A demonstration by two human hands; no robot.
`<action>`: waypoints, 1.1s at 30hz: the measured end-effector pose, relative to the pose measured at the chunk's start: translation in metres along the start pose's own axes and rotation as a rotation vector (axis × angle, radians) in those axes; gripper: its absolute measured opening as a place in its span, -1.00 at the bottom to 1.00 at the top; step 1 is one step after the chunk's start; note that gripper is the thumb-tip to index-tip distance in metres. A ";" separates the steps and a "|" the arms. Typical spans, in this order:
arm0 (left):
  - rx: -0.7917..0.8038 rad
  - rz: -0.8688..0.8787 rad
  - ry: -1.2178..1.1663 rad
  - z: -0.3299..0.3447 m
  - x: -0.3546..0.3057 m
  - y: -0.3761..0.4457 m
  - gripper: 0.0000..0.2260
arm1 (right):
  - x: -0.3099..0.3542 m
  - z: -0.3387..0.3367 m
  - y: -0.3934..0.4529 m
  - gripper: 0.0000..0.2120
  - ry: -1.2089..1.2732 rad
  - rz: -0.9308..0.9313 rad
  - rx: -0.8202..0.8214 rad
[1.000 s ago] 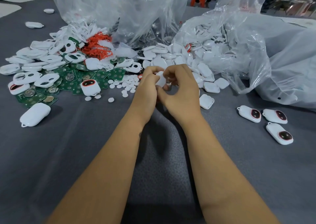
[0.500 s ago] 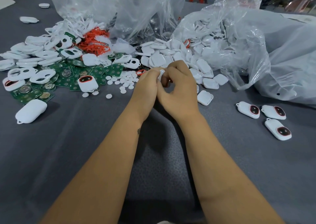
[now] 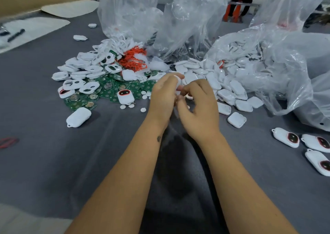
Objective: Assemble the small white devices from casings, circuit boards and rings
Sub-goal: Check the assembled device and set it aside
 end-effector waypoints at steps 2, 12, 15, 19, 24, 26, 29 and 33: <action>-0.082 0.091 0.110 -0.024 -0.024 0.006 -0.83 | 0.017 0.018 0.000 -0.94 -0.043 -0.048 0.083; -0.382 0.238 0.457 -0.161 -0.112 0.007 -0.75 | 0.136 0.159 -0.059 -0.56 -0.187 -0.589 0.753; -0.391 0.186 0.488 -0.170 -0.111 0.011 -0.75 | 0.147 0.186 -0.076 -0.62 -0.347 -0.741 0.859; -0.344 0.161 0.484 -0.169 -0.094 0.014 -0.76 | 0.130 0.192 -0.067 -0.62 -0.392 -0.618 0.866; -0.465 0.186 0.546 -0.200 -0.089 0.015 -0.85 | 0.085 0.170 -0.047 -0.61 -0.413 -0.446 0.739; -0.644 0.242 0.639 -0.231 -0.099 0.010 -0.86 | 0.079 0.166 -0.046 -0.61 -0.437 -0.441 0.725; -0.865 0.169 0.963 -0.276 -0.107 -0.001 -0.85 | 0.078 0.164 -0.043 -0.63 -0.406 -0.415 0.689; -0.907 -0.132 1.339 -0.303 -0.095 -0.005 -0.74 | 0.077 0.159 -0.039 -0.62 -0.316 -0.382 0.655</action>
Point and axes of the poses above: each hand's wrist, its own y-axis towards the middle knuckle, its own z-axis out of the palm, x = y × z, the point moved 9 cm from there along y, towards the middle knuckle, and after that the axes turned 5 degrees about -x, right-handed, at the moved point
